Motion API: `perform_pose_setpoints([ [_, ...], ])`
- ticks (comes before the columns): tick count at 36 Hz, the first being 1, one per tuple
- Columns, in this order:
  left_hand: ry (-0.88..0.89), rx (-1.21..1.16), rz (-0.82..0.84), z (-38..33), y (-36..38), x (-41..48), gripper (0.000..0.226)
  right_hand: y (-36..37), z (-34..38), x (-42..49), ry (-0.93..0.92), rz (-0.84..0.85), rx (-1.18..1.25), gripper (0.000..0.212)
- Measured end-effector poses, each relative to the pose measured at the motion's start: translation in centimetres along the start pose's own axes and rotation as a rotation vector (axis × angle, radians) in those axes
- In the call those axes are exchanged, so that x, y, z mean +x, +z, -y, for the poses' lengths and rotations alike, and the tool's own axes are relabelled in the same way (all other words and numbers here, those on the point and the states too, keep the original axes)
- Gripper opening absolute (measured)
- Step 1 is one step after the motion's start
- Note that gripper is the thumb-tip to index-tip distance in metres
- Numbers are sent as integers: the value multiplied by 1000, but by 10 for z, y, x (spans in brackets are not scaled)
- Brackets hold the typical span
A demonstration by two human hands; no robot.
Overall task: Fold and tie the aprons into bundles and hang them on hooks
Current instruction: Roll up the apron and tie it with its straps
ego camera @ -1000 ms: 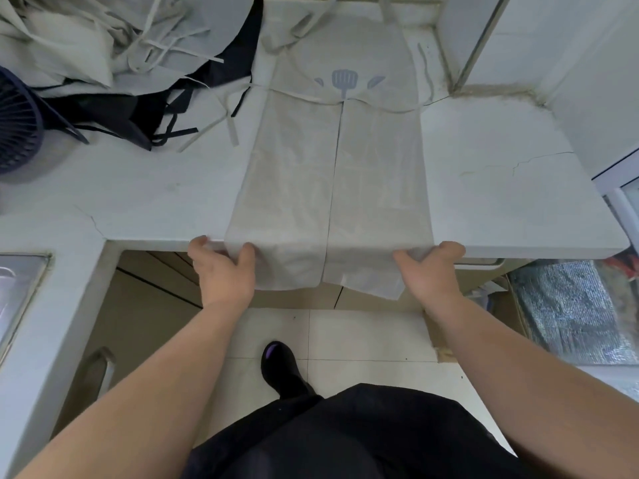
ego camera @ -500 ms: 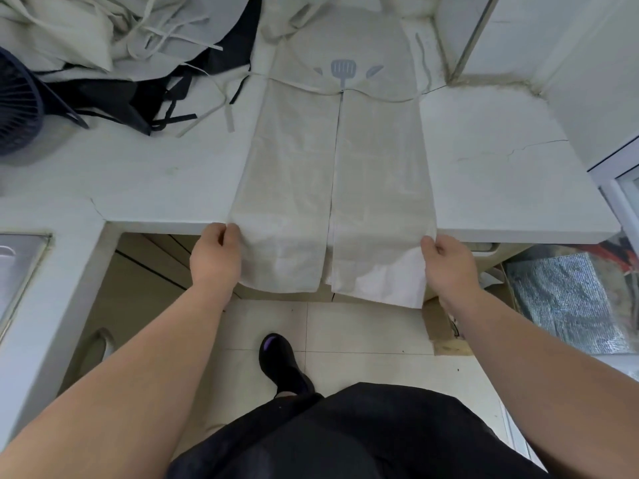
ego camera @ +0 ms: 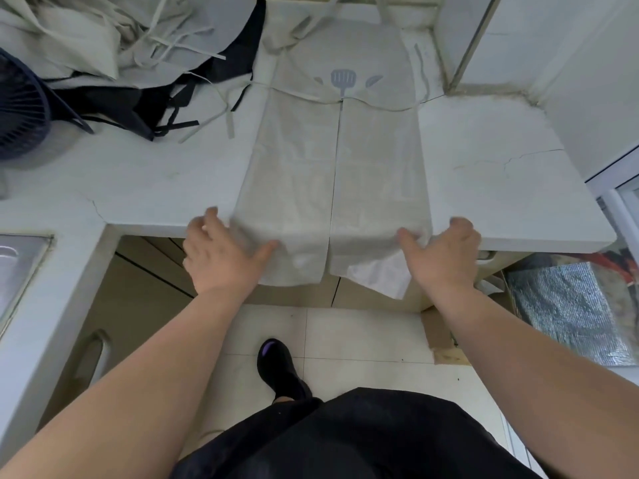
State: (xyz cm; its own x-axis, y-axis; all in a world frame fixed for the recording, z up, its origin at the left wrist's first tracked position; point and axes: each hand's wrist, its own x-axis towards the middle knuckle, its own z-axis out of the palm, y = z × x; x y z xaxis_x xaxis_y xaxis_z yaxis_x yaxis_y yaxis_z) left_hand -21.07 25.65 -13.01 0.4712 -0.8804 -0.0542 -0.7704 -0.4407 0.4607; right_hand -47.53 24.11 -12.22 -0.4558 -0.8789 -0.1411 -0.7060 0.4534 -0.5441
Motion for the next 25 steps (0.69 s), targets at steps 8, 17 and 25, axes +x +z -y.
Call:
perform_pose_setpoints([
  [8, 435, 334, 318, -26, 0, 25, 43, 4, 38, 21, -434, 316, -507, 42],
  [17, 399, 99, 332, -53, -13, 56, 29, -1, 72, 48, -360, 304, -330, 37],
  [25, 308, 20, 422, -73, -11, 135, 42, 3, 116, 107, -187, 250, -174, 38],
])
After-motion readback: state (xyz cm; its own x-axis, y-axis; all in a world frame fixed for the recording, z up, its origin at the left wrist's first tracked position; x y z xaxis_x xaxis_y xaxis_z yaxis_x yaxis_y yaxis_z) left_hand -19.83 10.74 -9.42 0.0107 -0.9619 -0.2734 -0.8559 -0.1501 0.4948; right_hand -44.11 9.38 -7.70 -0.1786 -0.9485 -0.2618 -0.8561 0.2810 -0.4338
